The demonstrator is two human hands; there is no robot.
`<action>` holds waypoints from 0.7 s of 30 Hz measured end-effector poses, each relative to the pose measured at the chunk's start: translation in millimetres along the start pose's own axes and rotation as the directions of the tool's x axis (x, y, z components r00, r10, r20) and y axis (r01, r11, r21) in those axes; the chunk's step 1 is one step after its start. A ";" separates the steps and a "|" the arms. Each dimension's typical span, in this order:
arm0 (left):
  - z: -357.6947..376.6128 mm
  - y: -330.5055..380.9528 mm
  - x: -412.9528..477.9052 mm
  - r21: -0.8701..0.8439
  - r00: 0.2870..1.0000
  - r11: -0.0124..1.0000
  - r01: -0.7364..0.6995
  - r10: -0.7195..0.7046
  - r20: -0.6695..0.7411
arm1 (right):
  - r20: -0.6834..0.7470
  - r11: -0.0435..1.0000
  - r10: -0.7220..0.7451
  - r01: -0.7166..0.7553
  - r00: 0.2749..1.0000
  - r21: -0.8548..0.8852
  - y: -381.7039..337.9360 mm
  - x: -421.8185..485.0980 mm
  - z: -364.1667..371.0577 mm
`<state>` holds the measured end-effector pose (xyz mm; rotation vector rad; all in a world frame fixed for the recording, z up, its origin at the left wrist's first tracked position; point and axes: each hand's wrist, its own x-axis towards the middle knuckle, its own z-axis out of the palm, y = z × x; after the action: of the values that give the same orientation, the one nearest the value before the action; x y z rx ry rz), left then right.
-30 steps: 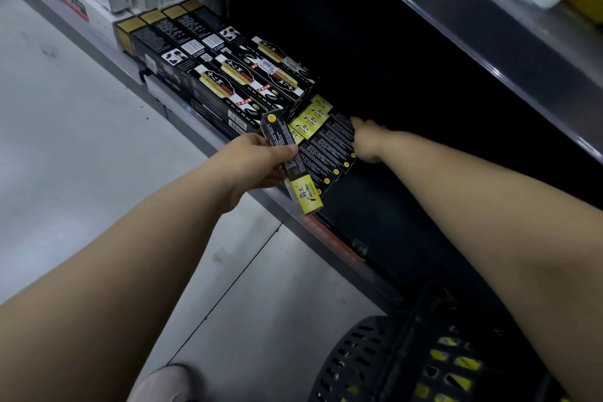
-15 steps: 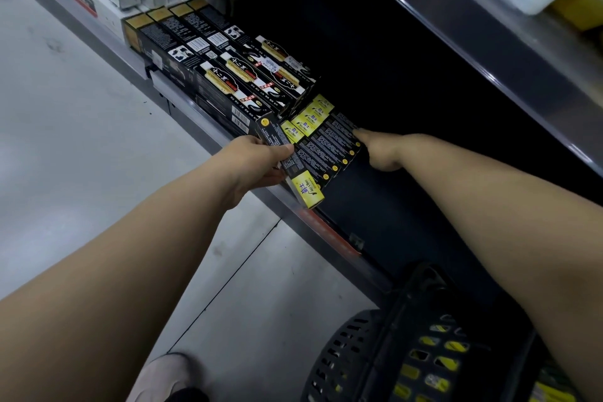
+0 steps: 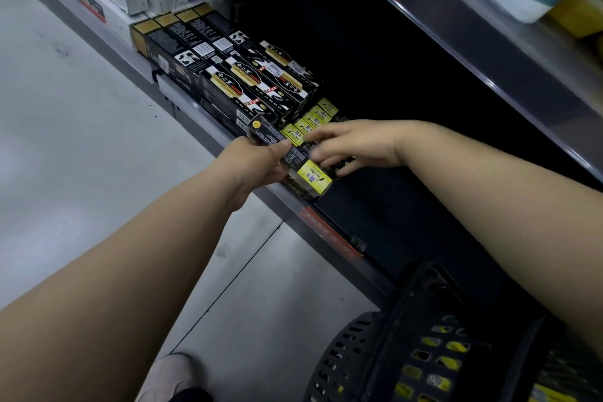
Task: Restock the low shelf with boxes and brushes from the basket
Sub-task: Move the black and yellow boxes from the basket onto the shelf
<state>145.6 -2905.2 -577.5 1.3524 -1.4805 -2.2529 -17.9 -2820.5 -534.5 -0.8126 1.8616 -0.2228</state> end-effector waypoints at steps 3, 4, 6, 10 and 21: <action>1.1 -1.6 -0.9 -0.050 0.999 0.999 0.013 -0.011 0.040 | -0.027 0.943 -0.150 0.135 0.988 -0.303 -15.4 -4.9 23.4; 0.9 -2.8 -2.0 -0.055 0.998 0.998 0.026 -0.023 0.064 | -0.061 0.893 -0.213 0.169 0.975 -0.418 -14.9 -3.6 28.4; -1.2 -5.7 -3.4 -0.001 0.995 0.999 0.045 -0.045 0.094 | -0.078 0.878 -0.200 0.143 0.977 -0.456 -10.9 -4.1 31.6; -4.6 -6.5 -7.2 0.093 0.983 0.995 0.042 -0.057 0.174 | -0.046 0.990 -0.055 0.048 0.997 -0.135 -0.2 -5.7 25.7; -4.0 -4.0 -7.6 0.251 0.975 0.968 0.025 -0.079 0.207 | -0.130 0.744 -0.390 0.229 0.911 -0.628 -13.9 -14.0 21.1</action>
<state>154.3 -2901.8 -576.6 1.2517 -1.8738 -2.3761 9.7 -2817.8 -526.3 -1.6168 2.0528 0.0791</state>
